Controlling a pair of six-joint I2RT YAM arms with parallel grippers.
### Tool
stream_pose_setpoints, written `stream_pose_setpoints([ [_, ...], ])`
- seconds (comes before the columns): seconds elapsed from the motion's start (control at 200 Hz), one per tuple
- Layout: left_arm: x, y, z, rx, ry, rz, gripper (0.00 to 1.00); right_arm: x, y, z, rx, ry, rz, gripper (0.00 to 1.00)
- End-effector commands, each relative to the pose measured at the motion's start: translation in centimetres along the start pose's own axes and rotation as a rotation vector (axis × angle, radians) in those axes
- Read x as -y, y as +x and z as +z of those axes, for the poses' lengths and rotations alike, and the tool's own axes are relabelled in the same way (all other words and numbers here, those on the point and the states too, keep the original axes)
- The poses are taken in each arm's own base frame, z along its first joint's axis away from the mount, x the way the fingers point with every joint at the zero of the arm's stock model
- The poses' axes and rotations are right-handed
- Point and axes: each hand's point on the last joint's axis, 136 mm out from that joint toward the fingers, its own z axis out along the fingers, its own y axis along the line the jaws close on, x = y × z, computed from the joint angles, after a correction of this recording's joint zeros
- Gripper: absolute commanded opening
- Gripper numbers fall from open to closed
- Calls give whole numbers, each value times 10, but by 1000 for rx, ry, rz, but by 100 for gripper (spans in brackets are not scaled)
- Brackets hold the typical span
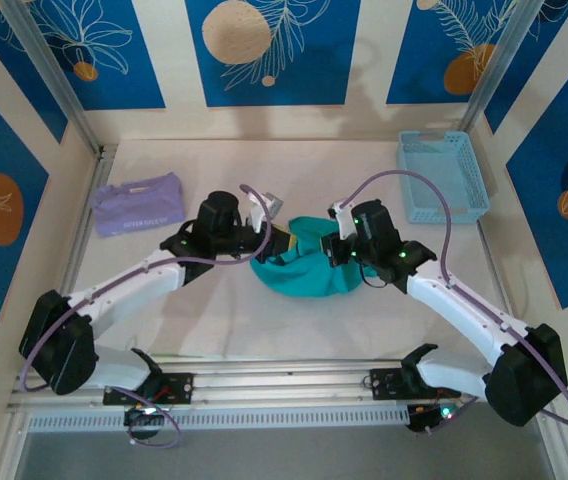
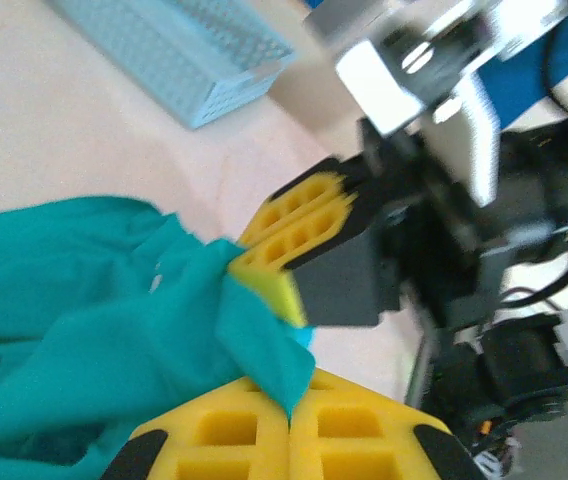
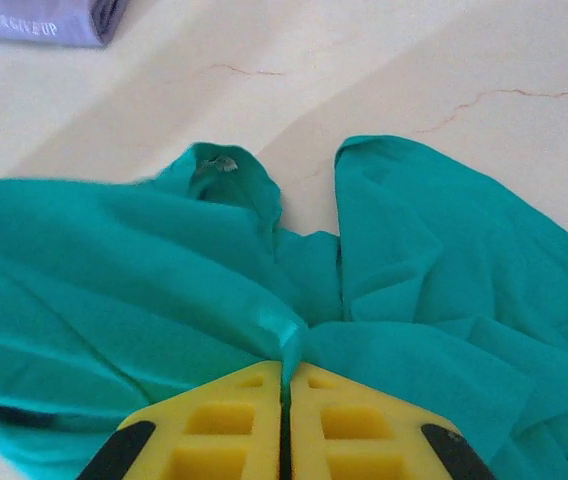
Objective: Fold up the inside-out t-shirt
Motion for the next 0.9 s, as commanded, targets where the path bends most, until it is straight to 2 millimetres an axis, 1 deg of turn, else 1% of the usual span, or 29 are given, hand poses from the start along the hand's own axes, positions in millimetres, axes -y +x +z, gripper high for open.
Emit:
stream_pose_setpoints([
  [0.0, 15, -9, -7, 30, 76, -43, 0, 13, -11, -16, 23, 144, -73, 16],
  [0.065, 14, -11, -9, 36, 66, -56, 0, 10, -10, -26, 34, 162, -107, 21],
  [0.15, 12, -12, -9, 40, 55, -71, 0, -5, -13, -44, 92, 117, -138, 28],
  [0.25, 9, -11, -8, 38, 41, -85, 0, -34, -10, -62, 161, -16, -190, 36],
  [0.335, 10, -12, -8, 40, 44, -89, 0, -62, -5, -69, 196, -150, -235, 37],
  [0.43, 11, -13, -8, 39, 46, -92, 0, -83, -1, -65, 199, -248, -257, 36],
  [0.53, 11, -15, -10, 41, 41, -88, 0, -90, -3, -54, 195, -275, -246, 36],
  [0.645, 13, -16, -11, 42, 41, -83, 0, -90, -4, -37, 178, -266, -238, 36],
  [0.725, 13, -16, -12, 40, 39, -80, 0, -90, -6, -28, 175, -263, -234, 35],
  [0.82, 13, -15, -13, 35, 32, -77, 0, -86, -12, -22, 179, -244, -223, 29],
  [0.895, 12, -14, -13, 34, 26, -73, 0, -81, -13, -17, 172, -227, -217, 21],
])
